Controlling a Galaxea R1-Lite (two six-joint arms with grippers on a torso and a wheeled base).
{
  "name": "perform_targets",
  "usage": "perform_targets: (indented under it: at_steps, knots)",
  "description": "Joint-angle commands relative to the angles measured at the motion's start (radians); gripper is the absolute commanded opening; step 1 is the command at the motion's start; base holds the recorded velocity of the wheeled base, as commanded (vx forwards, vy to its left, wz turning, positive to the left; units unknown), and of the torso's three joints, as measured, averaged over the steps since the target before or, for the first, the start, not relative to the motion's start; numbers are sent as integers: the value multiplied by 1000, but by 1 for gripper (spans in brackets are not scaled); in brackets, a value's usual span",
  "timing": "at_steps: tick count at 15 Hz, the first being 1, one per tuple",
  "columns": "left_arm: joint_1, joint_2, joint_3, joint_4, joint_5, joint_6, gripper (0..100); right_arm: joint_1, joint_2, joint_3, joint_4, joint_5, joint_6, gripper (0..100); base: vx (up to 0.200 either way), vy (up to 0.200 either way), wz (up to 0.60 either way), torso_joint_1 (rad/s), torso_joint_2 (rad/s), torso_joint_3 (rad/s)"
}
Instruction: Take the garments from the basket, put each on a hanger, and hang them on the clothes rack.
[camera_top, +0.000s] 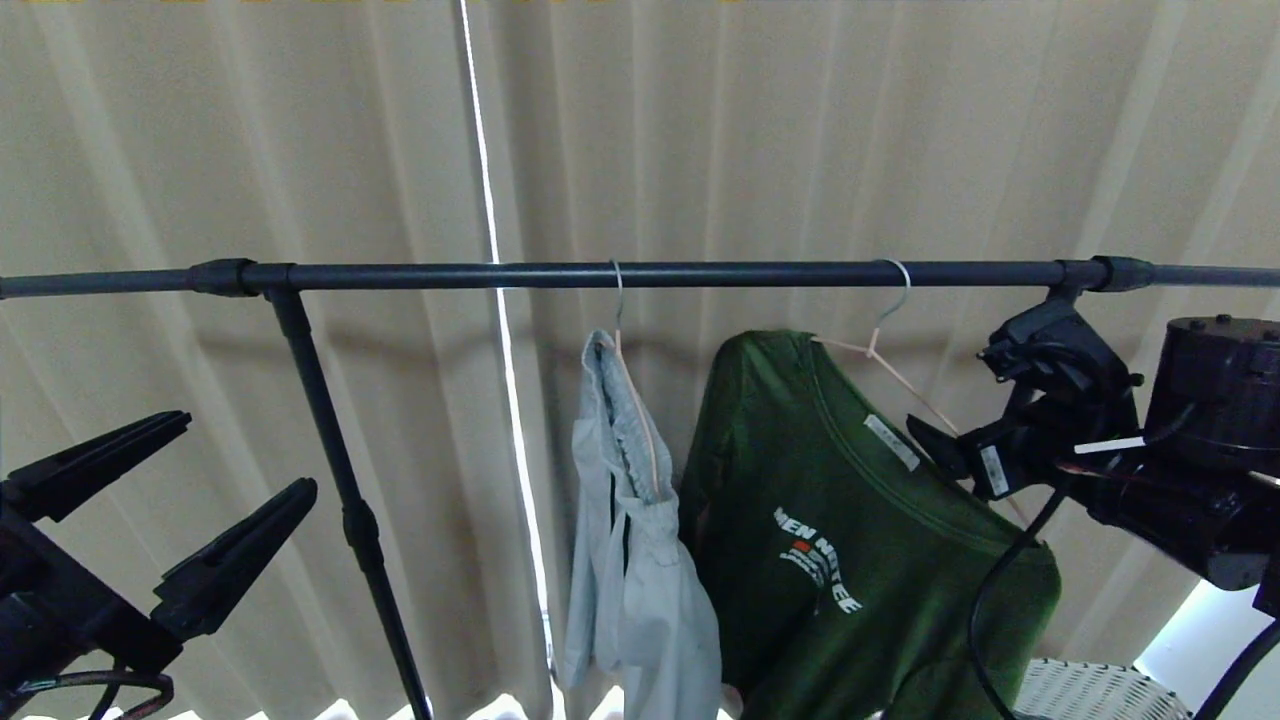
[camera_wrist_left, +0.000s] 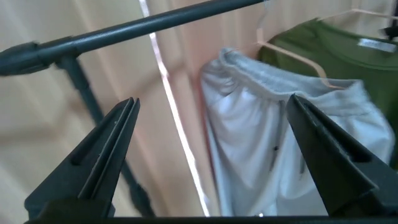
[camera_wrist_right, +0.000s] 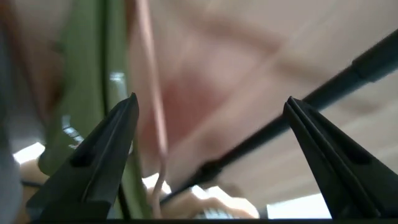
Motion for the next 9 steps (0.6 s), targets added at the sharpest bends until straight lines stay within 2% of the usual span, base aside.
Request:
perform_targets:
  at_steps: [1, 4, 6, 7, 9]
  knots:
    - [45, 46, -4, -1, 1, -2, 100, 0, -31, 63, -68, 9, 21, 100, 0, 0, 0, 0, 0, 0]
    - [143, 75, -1, -1, 1, 5, 100, 0, -90, 116, -235, 12, 135, 100, 0, 0, 0, 0, 0, 0]
    - [145, 75, -5, -1, 1, 5, 100, 0, -126, 129, -248, 56, 147, 100, 0, 0, 0, 0, 0, 0]
    - [145, 77, -7, -1, 1, 6, 100, -11, -163, 142, -251, 134, 150, 100, 0, 0, 0, 0, 0, 0]
    - [145, 80, -7, -2, 1, 8, 100, -19, -217, 166, -248, 158, 150, 100, 0, 0, 0, 0, 0, 0]
